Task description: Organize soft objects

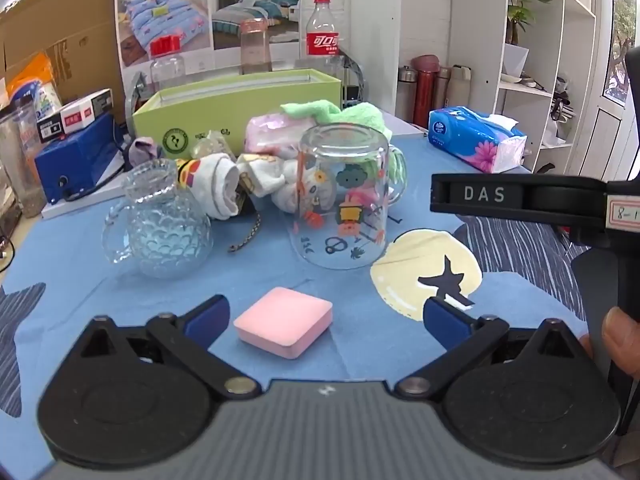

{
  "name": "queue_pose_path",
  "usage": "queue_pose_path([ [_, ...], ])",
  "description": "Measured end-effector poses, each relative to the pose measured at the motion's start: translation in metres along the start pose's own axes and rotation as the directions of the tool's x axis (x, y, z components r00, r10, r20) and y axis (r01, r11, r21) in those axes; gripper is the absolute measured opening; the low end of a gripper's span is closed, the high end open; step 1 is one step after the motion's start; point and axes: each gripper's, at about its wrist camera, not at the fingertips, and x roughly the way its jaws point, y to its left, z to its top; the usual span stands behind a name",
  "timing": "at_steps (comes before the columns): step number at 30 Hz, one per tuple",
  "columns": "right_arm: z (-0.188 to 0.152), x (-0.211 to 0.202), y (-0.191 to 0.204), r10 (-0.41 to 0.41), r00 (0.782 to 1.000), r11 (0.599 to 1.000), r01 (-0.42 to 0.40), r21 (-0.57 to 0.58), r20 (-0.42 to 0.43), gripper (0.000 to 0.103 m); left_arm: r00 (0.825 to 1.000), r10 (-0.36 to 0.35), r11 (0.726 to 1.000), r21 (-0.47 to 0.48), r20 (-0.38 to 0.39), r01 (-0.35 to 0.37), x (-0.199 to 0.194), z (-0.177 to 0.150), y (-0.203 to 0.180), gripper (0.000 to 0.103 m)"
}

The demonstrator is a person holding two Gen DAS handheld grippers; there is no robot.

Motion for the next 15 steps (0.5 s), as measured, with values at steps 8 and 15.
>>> queue_pose_path([
  [8,0.0,0.002,0.005,-0.002,1.0,1.0,0.002,-0.006,-0.006,0.084,1.0,0.009,1.0,-0.007,-0.002,-0.009,0.003,-0.007,-0.002,0.103],
  [15,0.0,0.0,0.01,0.002,1.0,1.0,-0.002,-0.011,-0.008,0.084,1.0,0.001,1.0,-0.014,-0.007,-0.001,0.004,-0.002,0.005,0.103],
])
